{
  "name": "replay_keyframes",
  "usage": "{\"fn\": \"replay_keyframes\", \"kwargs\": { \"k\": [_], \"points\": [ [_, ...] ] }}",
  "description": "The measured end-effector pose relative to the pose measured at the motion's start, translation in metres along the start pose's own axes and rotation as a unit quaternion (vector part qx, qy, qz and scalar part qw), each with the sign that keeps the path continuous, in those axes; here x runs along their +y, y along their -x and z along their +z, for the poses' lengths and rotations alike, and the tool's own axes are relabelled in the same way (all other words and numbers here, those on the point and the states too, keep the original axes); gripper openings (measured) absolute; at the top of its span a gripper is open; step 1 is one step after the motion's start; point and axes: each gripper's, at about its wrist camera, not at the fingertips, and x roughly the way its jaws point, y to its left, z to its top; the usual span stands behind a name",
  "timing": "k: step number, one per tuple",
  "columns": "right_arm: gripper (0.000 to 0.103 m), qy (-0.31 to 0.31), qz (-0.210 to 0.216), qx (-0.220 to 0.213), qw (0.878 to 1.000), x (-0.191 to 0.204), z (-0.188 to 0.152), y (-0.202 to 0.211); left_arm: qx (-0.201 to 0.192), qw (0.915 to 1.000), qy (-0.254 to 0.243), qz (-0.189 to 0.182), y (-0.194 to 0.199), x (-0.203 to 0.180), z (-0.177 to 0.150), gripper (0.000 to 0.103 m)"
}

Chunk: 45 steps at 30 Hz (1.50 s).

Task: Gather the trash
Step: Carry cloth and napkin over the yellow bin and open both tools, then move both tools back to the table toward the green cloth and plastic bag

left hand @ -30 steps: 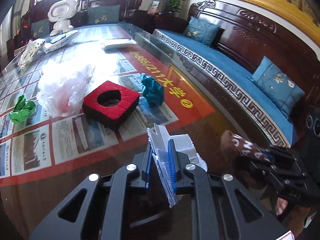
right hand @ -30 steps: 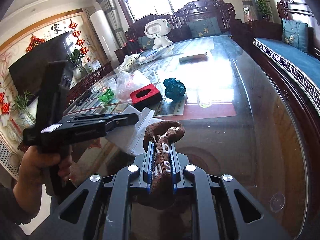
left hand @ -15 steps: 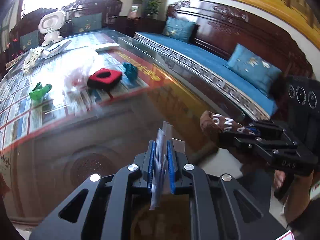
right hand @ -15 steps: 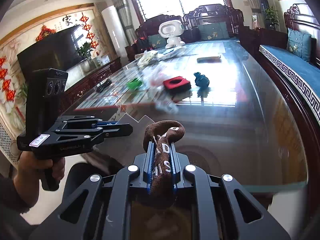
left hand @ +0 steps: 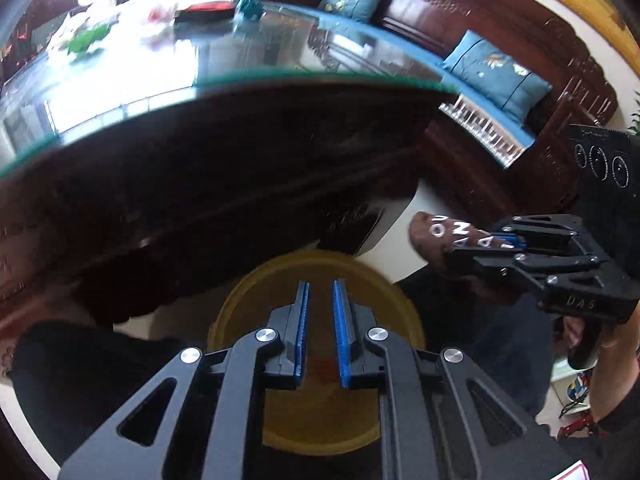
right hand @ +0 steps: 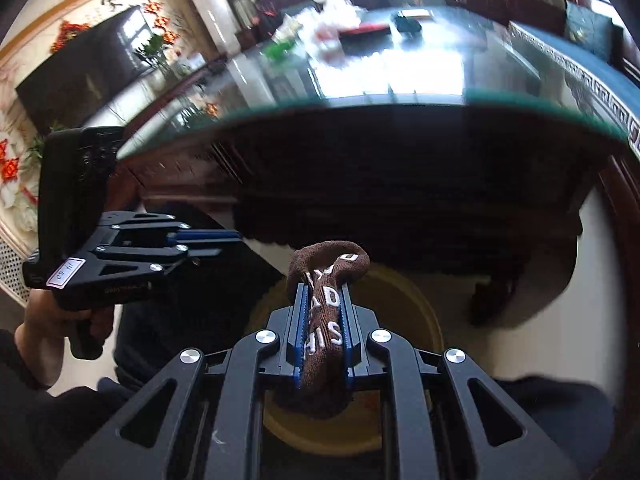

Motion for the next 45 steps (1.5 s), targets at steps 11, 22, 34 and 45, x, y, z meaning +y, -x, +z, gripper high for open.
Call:
{"fn": "replay_keyframes", "kwargs": {
  "k": [11, 22, 34, 45],
  "points": [
    [0.064, 0.023, -0.051, 0.039, 0.998, 0.008, -0.009, -0.024, 0.004, 1.0, -0.006, 0.002, 0.002, 0.001, -0.008, 0.013],
    [0.057, 0.019, -0.015, -0.115, 0.993, 0.005, 0.049, 0.037, -0.077, 0.9965, -0.013, 0.029, 0.042, 0.006, 0.041, 0.063],
    [0.095, 0.07, -0.068, -0.208, 0.973, 0.025, 0.153, 0.032, -0.209, 0.9716, 0.012, 0.11, 0.091, 0.068, 0.136, 0.099],
    [0.094, 0.005, -0.031, -0.191, 0.981, -0.001, 0.24, -0.021, -0.165, 0.9642, 0.05, 0.202, 0.06, 0.166, 0.213, 0.099]
  ]
}}
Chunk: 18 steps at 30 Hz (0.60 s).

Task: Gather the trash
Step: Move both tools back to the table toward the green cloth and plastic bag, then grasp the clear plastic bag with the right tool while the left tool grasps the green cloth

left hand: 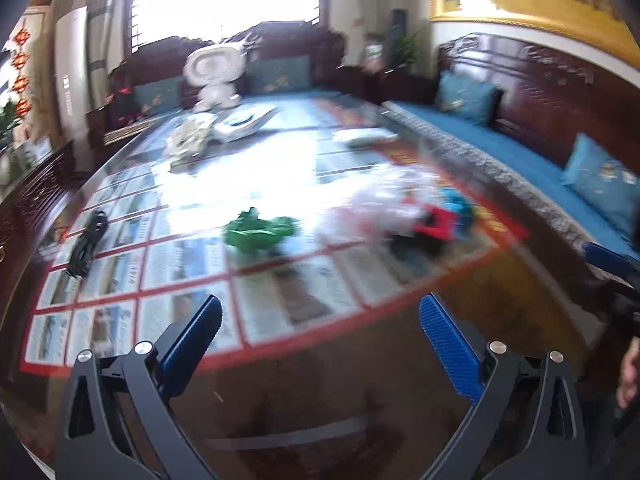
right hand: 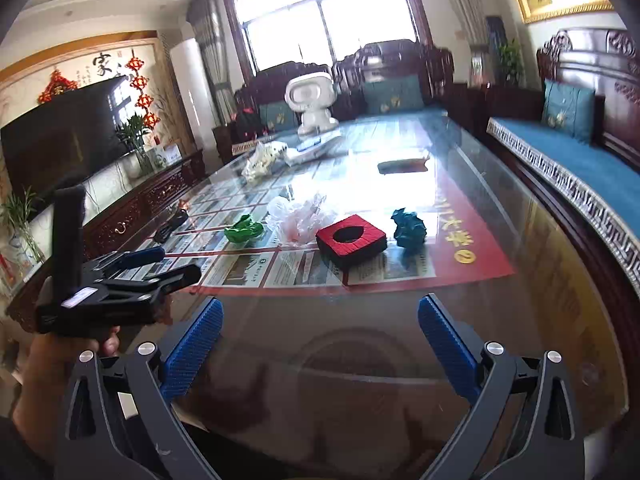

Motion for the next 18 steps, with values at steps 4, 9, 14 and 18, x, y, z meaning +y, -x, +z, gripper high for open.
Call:
{"fn": "replay_keyframes", "kwargs": {
  "k": [4, 9, 14, 18],
  "points": [
    [0.094, -0.019, 0.02, 0.01, 1.0, -0.002, 0.016, -0.032, 0.033, 0.9983, 0.048, 0.0, -0.051, 0.04, 0.026, 0.099],
    [0.095, -0.027, 0.036, 0.02, 0.999, -0.002, 0.024, -0.056, 0.06, 0.9974, 0.038, 0.014, -0.093, 0.057, 0.044, 0.099],
    [0.094, -0.024, 0.043, 0.032, 0.998, -0.001, 0.027, -0.075, 0.075, 0.9968, 0.018, 0.02, -0.118, 0.06, 0.057, 0.099],
    [0.094, -0.028, 0.048, 0.042, 0.998, -0.003, 0.03, -0.088, 0.09, 0.9957, -0.005, 0.021, -0.133, 0.058, 0.064, 0.098]
  ]
}}
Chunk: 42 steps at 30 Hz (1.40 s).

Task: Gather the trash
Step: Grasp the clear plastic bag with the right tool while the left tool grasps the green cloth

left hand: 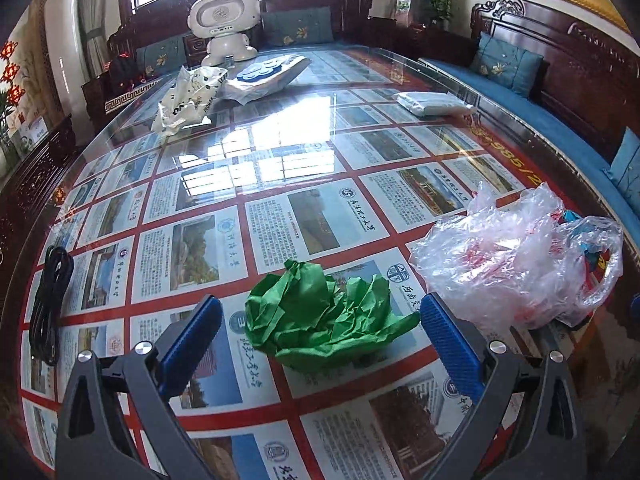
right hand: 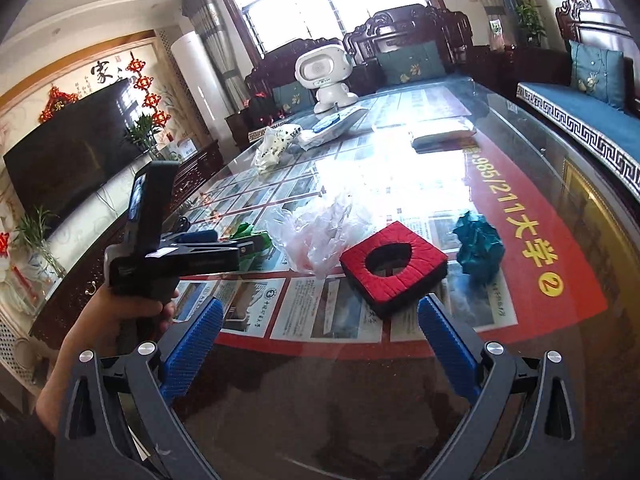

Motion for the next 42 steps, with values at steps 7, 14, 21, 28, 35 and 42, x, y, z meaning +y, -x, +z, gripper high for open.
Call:
{"fn": "replay_keyframes", "kwargs": {
  "k": [7, 14, 21, 28, 35, 42],
  "points": [
    [0.095, 0.01, -0.004, 0.006, 1.0, 0.003, 0.004, -0.006, 0.026, 0.9994, 0.005, -0.022, -0.013, 0.006, 0.002, 0.057],
    [0.094, 0.028, -0.022, 0.014, 0.999, 0.01, 0.008, -0.015, 0.01, 0.9987, 0.015, -0.047, 0.005, 0.005, -0.004, 0.048],
    [0.094, 0.032, -0.022, 0.013, 0.999, 0.017, 0.016, -0.024, -0.001, 0.9973, 0.022, -0.07, 0.021, 0.001, -0.013, 0.048],
    [0.094, 0.026, -0.067, 0.043, 0.996, 0.019, 0.046, -0.064, -0.026, 0.996, 0.036, -0.078, 0.039, 0.006, -0.009, 0.048],
    [0.08, 0.058, -0.118, 0.081, 0.988, 0.028, 0.064, -0.119, -0.027, 0.9962, 0.046, -0.069, 0.045, 0.018, -0.011, 0.048],
    [0.026, 0.049, -0.05, 0.092, 0.993, 0.03, 0.059, -0.116, -0.03, 0.9958, 0.044, -0.075, 0.052, 0.015, -0.015, 0.048]
  ]
}}
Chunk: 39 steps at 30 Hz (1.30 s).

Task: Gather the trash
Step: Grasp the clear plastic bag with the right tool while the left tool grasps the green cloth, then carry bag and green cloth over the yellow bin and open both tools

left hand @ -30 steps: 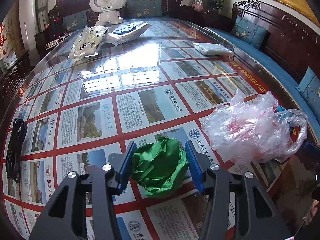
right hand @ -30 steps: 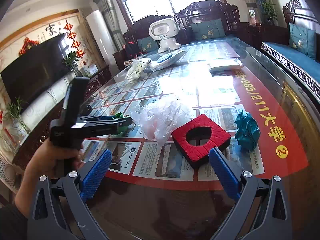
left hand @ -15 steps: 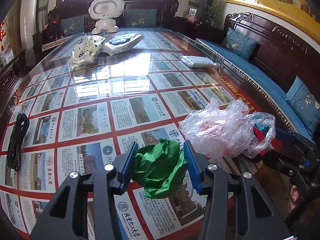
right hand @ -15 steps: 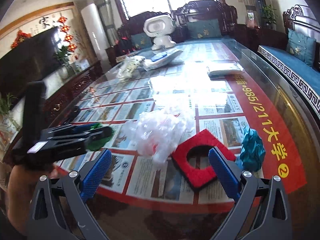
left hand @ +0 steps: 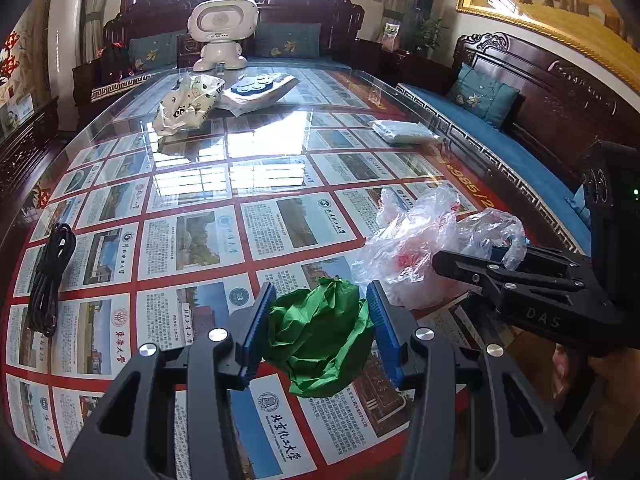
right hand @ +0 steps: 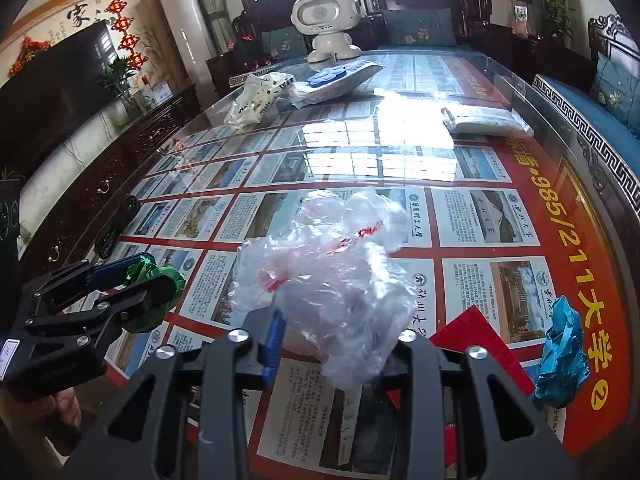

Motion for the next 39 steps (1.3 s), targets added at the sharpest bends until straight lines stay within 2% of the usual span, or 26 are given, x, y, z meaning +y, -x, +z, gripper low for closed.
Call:
{"fn": "replay_keyframes", "kwargs": {
  "k": [7, 14, 21, 25, 28, 34, 39],
  "points": [
    [0.024, -0.002, 0.047, -0.045, 0.998, 0.0, -0.01, 0.049, -0.015, 0.9999, -0.003, -0.008, 0.021, -0.011, -0.007, 0.048],
    [0.024, 0.02, 0.058, -0.077, 0.995, 0.007, -0.046, 0.114, -0.033, 0.9987, -0.026, -0.027, 0.068, -0.039, -0.035, 0.048],
    [0.025, 0.032, 0.069, -0.084, 0.994, 0.012, -0.113, 0.188, -0.026, 0.995, -0.054, -0.08, 0.114, -0.084, -0.084, 0.048],
    [0.025, 0.025, 0.072, -0.083, 0.994, 0.012, -0.163, 0.228, -0.01, 0.9922, -0.066, -0.105, 0.135, -0.111, -0.124, 0.048],
    [0.025, 0.019, 0.056, -0.076, 0.995, 0.011, -0.203, 0.252, 0.007, 0.9901, -0.07, -0.122, 0.144, -0.127, -0.156, 0.048],
    [0.025, 0.006, 0.032, -0.054, 0.998, 0.012, -0.266, 0.279, 0.035, 0.9854, -0.068, -0.152, 0.15, -0.153, -0.209, 0.048],
    [0.026, 0.014, 0.012, -0.021, 1.0, 0.023, -0.309, 0.278, 0.062, 0.9822, -0.075, -0.161, 0.15, -0.167, -0.25, 0.048]
  ]
}}
